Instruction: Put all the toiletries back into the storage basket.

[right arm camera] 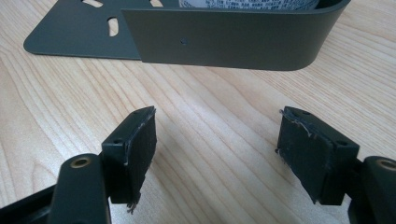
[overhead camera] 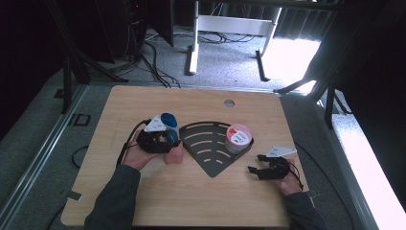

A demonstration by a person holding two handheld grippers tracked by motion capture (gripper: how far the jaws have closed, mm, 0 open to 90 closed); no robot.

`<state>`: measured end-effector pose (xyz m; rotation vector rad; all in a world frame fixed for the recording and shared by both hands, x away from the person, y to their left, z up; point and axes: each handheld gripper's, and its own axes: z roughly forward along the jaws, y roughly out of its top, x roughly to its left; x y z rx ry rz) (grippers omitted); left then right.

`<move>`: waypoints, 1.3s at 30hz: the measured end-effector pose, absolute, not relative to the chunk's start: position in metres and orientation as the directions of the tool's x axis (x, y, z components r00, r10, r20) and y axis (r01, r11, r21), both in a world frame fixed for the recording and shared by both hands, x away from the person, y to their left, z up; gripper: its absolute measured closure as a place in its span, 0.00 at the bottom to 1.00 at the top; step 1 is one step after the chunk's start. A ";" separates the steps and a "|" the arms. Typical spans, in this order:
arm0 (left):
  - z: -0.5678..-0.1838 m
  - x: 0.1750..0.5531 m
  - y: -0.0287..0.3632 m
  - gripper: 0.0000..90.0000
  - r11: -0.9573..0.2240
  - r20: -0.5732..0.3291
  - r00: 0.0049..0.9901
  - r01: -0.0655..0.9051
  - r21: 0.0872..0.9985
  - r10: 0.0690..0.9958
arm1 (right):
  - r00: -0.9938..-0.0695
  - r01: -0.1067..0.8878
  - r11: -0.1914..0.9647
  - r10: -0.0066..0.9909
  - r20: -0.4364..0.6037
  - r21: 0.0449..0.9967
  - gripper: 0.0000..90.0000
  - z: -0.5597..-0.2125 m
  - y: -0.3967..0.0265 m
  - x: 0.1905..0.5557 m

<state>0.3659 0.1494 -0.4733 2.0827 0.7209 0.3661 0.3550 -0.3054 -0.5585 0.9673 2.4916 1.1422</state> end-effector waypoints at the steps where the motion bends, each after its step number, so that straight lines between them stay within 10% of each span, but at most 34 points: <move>1: -0.473 0.366 0.149 0.55 -0.448 -0.007 0.789 0.356 0.820 0.614 | -0.754 0.471 0.477 0.654 0.059 0.742 0.31 -0.559 -0.305 0.355; 39: -0.464 0.349 0.136 0.59 -0.486 0.021 0.775 0.375 0.790 0.632 | -0.755 0.472 0.476 0.653 0.061 0.742 0.30 -0.559 -0.306 0.355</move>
